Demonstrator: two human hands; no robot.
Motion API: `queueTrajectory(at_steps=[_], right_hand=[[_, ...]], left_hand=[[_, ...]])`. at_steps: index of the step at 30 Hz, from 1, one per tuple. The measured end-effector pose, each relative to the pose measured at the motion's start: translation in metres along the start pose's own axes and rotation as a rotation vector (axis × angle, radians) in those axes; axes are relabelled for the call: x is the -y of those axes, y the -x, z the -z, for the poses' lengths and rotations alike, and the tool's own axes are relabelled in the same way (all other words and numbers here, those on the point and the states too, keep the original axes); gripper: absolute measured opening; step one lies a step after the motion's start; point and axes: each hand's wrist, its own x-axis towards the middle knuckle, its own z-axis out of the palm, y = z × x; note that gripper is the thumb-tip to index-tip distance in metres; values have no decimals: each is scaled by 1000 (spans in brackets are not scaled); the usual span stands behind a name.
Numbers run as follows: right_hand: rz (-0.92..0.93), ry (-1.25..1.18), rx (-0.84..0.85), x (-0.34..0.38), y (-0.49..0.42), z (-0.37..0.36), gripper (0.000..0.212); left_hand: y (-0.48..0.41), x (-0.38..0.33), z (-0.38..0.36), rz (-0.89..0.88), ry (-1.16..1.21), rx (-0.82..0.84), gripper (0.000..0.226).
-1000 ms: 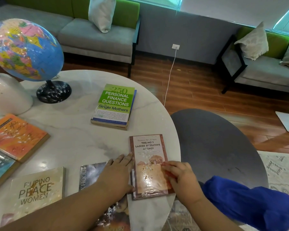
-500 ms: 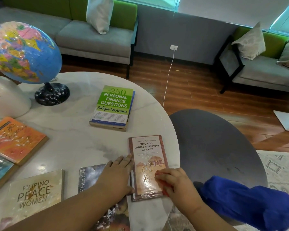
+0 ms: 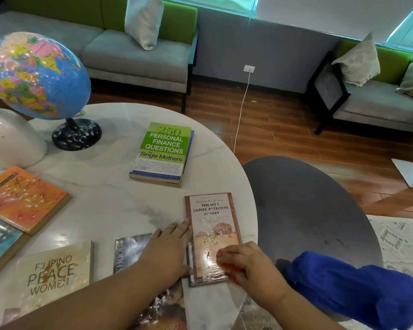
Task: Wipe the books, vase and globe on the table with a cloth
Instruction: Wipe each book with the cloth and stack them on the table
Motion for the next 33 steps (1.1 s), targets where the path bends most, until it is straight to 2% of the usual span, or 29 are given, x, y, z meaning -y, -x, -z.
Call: queueTrajectory(at_steps=[3,7,9,14,15,17,19,23,27,31,33], right_hand=[[-102,-9,-124,3,1,0,27],[-43,-35,-33,10,6,-8,31],[-35,-52,-76,10,11,-8,31],[230,139,-103,23,27,-27,26],[235,130,-128,20,27,-32,25],[133,27,-223,15,28,-36,26],[67,14,-240,16,27,-39,27],[151,75,-141,25,24,-40,26],[24,85,-228,26,18,-38,33],[135,112,-94,34,19,-41,31],[28,74,-163,25,14,-35,28]], left_hand=[[0,0,0,3,-1,6,99],[0,0,0,-2,-7,10,99],[0,0,0,-1,-11,11,98],[-1,0,0,1,-15,7,100],[-1,0,0,1,-15,6,100],[-1,-1,0,2,-10,8,100],[0,-1,0,5,-14,9,100],[0,-3,1,7,-12,1,100],[1,-3,2,10,-3,6,101],[1,-3,3,4,-24,7,101],[2,-3,3,2,-25,12,100]])
